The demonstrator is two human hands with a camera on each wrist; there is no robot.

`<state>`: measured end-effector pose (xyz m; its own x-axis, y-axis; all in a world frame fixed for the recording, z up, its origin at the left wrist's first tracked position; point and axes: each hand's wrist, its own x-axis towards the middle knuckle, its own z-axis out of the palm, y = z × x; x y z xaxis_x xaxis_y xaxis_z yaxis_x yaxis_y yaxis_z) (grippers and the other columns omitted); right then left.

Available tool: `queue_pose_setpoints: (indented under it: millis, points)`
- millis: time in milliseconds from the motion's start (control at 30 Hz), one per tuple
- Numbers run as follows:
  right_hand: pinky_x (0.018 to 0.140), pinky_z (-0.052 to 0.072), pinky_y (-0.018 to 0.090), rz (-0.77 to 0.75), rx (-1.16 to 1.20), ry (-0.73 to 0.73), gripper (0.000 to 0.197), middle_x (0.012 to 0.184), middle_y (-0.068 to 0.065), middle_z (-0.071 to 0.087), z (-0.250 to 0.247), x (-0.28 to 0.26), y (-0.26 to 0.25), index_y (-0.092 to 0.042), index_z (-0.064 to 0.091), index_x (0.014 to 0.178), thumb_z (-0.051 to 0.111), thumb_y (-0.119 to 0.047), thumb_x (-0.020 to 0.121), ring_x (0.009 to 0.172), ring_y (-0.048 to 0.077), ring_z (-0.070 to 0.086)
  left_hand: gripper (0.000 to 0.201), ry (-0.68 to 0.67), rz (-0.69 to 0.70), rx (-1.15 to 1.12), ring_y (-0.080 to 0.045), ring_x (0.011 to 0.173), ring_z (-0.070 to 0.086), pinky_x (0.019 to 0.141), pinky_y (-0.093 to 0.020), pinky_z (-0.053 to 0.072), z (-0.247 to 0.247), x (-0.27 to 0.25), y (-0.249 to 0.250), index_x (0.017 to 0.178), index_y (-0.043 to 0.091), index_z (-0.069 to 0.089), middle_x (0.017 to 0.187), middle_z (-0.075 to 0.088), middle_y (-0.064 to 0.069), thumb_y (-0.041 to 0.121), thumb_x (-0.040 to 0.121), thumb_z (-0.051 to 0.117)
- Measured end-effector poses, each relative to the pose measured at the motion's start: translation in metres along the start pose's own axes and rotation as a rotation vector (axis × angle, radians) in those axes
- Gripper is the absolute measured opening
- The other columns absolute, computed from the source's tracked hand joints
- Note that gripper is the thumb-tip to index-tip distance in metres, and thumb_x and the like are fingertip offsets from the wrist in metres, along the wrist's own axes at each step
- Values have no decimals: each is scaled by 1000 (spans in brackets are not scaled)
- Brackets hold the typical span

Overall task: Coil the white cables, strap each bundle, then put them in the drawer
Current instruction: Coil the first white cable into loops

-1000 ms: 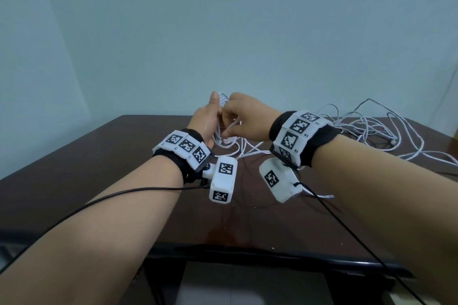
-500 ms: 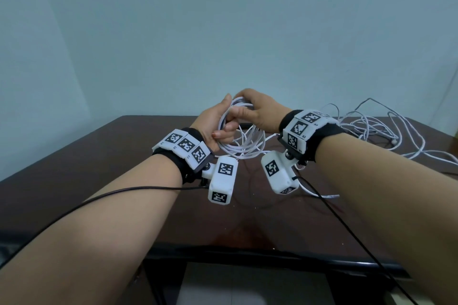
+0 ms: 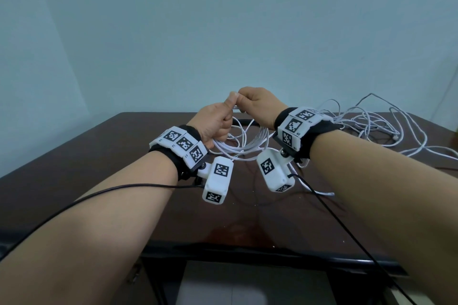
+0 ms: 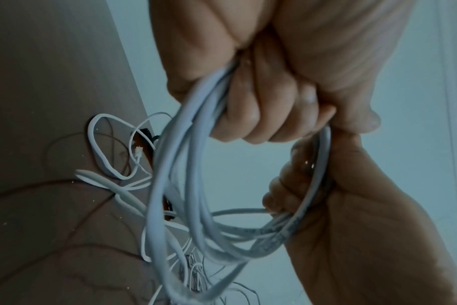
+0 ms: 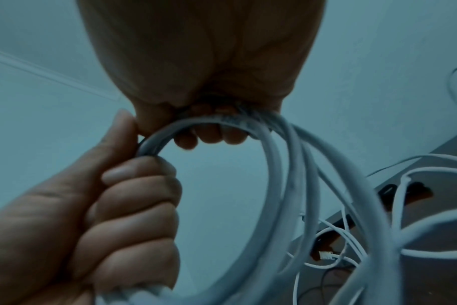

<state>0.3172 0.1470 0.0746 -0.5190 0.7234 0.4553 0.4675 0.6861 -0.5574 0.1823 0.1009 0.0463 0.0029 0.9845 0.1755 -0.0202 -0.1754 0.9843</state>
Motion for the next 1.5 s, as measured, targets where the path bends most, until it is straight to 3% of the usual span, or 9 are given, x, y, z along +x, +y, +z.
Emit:
queue_pose_setpoints:
  millis: [167,400,533,767,867,1000,1200,1400,1500]
  points:
    - [70,43,26,36,127,-33,46,81,5,62,-3,-5,5,-8,60,98,33,-45,98,72,14,55,55,22,21,-64,-6,32,13,42,-19,7,0,-2,-1,51,23,26,40,20,7,57,92,39]
    - [76,41,29,99,-126,-66,30,92,3,58,3,-8,23,-8,53,102,62,-33,88,85,17,54,56,109,35,-260,-4,29,14,37,-14,8,-8,1,-2,51,22,28,38,20,9,57,93,38]
    - [63,31,26,116,-66,53,22,71,-5,44,8,-5,18,-15,40,80,51,-27,95,69,15,43,56,91,-7,-359,-4,27,15,35,-16,9,-8,2,-1,51,21,30,37,22,9,58,92,39]
    - [55,33,17,62,-1,108,25,68,-8,45,13,-6,25,-11,46,97,49,-36,95,64,12,44,60,88,-75,-423,-5,25,16,35,-16,7,-11,4,1,45,21,31,34,22,8,55,93,43]
    - [57,43,21,196,139,6,53,77,-4,59,8,-11,36,-11,39,130,47,-48,92,60,9,55,51,297,-44,-469,-6,27,14,35,-15,9,-16,8,0,56,22,27,37,21,8,48,94,48]
    - [82,50,32,271,-85,-289,38,98,4,63,-2,-22,57,-14,57,111,65,-41,85,86,19,61,46,473,-21,-513,-8,29,16,35,-16,11,-30,15,-4,62,20,32,38,26,8,47,94,49]
    - [101,40,32,340,-388,-575,49,117,-4,55,2,-30,64,-17,54,126,64,-42,85,113,17,52,44,551,-30,-572,-8,29,15,35,-16,12,-37,17,-9,65,19,32,41,26,7,47,94,50]
    - [87,48,34,418,-695,-385,28,108,11,61,0,-2,55,-6,61,116,45,-9,93,95,29,58,47,583,-4,-582,-8,30,16,36,-18,11,-47,22,-15,64,18,30,40,25,7,49,94,48]
    - [90,45,35,395,-546,3,26,111,14,55,-17,23,54,-4,61,108,44,2,89,96,32,55,46,614,30,-610,-9,32,16,37,-19,12,-54,26,-10,65,18,30,42,24,7,49,95,46]
